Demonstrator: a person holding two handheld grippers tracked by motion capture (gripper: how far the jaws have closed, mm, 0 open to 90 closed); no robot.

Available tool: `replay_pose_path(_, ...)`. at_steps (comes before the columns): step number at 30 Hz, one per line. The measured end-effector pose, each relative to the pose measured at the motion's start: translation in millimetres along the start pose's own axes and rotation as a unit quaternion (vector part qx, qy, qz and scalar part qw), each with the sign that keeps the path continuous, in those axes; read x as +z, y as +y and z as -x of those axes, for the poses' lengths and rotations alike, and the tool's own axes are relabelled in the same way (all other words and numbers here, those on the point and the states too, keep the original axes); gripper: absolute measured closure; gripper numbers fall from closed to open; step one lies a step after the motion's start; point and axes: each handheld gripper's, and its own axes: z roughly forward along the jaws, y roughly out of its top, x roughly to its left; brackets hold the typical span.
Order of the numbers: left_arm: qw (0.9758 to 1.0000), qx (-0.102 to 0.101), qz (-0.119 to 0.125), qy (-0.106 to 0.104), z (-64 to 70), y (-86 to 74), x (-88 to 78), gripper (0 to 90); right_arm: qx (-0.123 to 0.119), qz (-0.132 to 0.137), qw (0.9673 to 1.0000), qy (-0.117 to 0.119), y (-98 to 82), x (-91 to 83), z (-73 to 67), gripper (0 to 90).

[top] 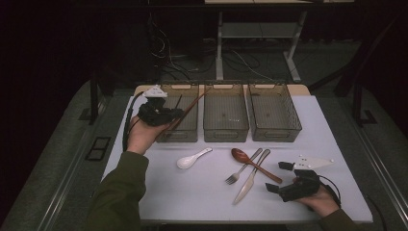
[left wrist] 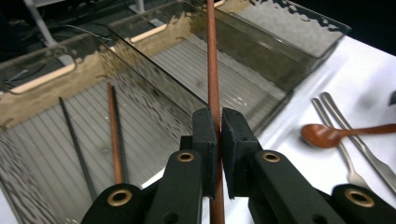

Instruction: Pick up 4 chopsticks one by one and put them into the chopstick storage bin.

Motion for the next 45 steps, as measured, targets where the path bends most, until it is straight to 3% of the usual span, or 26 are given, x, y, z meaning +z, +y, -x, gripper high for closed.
replay_pose_path(12,0.9983,-0.010,0.005,0.057,-29.0,16.8,16.1,83.8,0.000,0.001,1.0000,0.002,0.1,-0.7,0.0,0.5)
replay_pose_path(21,0.9941,-0.033,0.018,0.101,-46.9,16.6,31.7,83.8,0.002,0.003,1.0000,0.003,0.2,-1.3,-0.2,0.5)
replay_pose_path(34,0.9905,-0.062,-0.011,0.123,-66.3,2.0,58.6,83.7,0.000,0.005,0.9999,0.009,0.3,-1.7,-0.6,0.6)
replay_pose_path(45,0.9842,-0.084,-0.063,0.143,-74.5,-11.7,72.8,83.7,-0.002,0.004,0.9999,0.010,0.4,-2.8,-0.8,0.6)
